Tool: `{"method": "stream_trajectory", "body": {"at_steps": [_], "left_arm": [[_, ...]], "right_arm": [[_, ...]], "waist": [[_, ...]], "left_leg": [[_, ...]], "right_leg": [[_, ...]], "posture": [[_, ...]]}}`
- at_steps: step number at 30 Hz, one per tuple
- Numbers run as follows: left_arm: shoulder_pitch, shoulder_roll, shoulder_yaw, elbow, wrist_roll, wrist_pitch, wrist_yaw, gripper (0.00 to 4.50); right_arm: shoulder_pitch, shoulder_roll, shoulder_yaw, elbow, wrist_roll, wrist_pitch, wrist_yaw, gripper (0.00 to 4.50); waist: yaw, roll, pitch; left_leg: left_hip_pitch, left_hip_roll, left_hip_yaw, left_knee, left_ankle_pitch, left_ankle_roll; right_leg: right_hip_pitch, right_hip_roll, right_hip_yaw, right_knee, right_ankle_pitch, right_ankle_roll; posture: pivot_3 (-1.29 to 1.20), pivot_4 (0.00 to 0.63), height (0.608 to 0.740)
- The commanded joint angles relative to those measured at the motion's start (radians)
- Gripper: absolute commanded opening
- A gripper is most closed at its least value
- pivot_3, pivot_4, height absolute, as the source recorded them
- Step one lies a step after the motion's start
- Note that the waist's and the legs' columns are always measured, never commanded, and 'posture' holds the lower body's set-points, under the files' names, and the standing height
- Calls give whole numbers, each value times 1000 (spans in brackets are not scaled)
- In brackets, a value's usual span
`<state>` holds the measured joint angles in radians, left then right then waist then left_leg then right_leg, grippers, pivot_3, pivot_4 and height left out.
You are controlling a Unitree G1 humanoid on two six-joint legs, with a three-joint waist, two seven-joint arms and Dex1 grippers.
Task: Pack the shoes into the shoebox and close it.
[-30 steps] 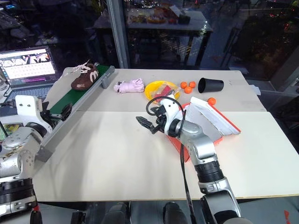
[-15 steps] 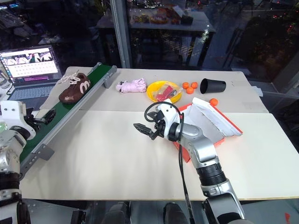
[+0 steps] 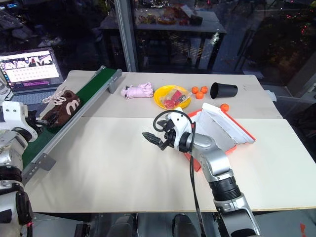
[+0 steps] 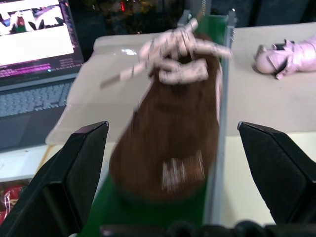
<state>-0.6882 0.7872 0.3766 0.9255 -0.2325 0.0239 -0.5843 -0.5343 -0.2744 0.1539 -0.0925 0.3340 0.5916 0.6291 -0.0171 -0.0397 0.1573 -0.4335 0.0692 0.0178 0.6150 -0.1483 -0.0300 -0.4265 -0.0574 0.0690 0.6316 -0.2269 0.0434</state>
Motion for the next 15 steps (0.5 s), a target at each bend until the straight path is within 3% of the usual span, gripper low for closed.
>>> {"method": "stream_trajectory", "body": {"at_steps": [1, 3, 6, 9, 15], "left_arm": [[-50, 29, -17, 70, 25, -50, -13, 4500], [-61, 34, -28, 107, 34, -29, -24, 4500], [-52, 39, -43, 146, 39, 50, -61, 3733], [-43, 33, -23, 145, 16, 83, -65, 2636], [-45, 27, -4, 117, -4, 91, -64, 853]], "right_arm": [[-9, -7, -14, -49, 2, -1, -6, 4470], [-15, -8, -14, -45, -1, -4, -7, 4470], [-19, -12, -11, -46, -6, -7, -10, 4500], [-17, -15, -11, -53, -8, -4, -11, 4500], [-11, -21, -8, -66, -13, 3, -15, 4500]], "waist": [[0, 0, 0], [-1, 0, 0], [-1, 0, 0], [0, 0, 0], [5, 0, 0]], "left_leg": [[0, 0, 0, 0, 0, 0], [0, 0, 0, 0, 0, 0], [0, 0, 0, 0, 0, 0], [0, 0, 0, 0, 0, 0], [2, 0, 0, 1, 2, -4]], "right_leg": [[0, 0, 0, 0, 0, 0], [0, 0, 0, 0, 0, 0], [0, 0, 0, 0, 0, 0], [0, 0, 0, 1, 0, 0], [0, 0, 0, 7, -3, 5]], "posture": [[0, 150, 740], [0, 150, 740], [0, 150, 740], [0, 150, 740], [0, 150, 740]]}}
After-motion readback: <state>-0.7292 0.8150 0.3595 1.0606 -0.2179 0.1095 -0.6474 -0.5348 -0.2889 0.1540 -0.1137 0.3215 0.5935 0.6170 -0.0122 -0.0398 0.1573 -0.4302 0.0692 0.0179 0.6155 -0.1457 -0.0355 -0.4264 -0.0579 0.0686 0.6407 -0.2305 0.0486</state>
